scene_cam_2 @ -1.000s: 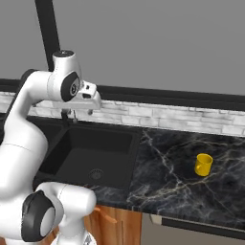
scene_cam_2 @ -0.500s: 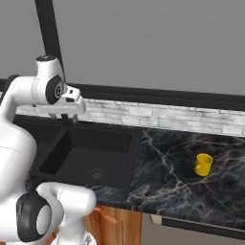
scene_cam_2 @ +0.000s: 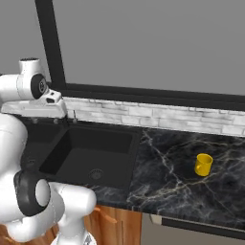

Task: Move any existing items from the left basin to the right basin for drying. Then move the mug from the counter to the left basin of the sink for washing.

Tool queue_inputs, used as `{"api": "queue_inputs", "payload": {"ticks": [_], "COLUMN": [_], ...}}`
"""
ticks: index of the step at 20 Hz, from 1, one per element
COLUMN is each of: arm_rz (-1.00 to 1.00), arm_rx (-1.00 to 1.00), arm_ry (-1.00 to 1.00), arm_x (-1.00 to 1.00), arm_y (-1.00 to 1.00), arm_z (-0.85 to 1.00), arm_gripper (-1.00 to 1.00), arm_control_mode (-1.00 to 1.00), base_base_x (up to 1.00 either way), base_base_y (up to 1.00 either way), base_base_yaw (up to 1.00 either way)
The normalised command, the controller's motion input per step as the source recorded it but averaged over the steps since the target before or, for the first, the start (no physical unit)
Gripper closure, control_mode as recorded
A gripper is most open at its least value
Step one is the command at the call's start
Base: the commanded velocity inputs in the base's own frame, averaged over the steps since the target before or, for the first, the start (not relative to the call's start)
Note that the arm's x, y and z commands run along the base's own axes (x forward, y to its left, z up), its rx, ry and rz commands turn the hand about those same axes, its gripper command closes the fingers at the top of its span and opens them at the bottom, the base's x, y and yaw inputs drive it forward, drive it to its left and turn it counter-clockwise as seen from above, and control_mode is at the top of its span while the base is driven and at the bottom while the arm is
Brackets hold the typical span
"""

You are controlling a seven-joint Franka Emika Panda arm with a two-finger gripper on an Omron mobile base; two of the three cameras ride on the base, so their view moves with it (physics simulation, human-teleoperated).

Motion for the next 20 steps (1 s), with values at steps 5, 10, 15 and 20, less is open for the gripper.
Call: {"api": "queue_inputs", "payload": {"ticks": [5, 10, 15, 20], "arm_rz": [0.00, 0.00, 0.00, 0.00], "arm_rx": [-0.01, -0.01, -0.02, -0.03], "arm_ry": [0.14, 0.12, 0.11, 0.02], "arm_x": [0.00, 0.01, 0.00, 0.00], "arm_y": [0.63, 0.64, 0.55, 0.49], "arm_z": [-0.17, -0.21, -0.28, -0.28], "arm_gripper": [-1.00, -1.00, -1.00, -1.00], "arm_control_mode": [-1.00, -1.00, -1.00, -1.00], "base_base_x": [0.00, 0.00, 0.00, 0.00], "base_base_y": [0.00, 0.00, 0.00, 0.00], "base_base_yaw": [0.00, 0.00, 0.00, 0.00]}}
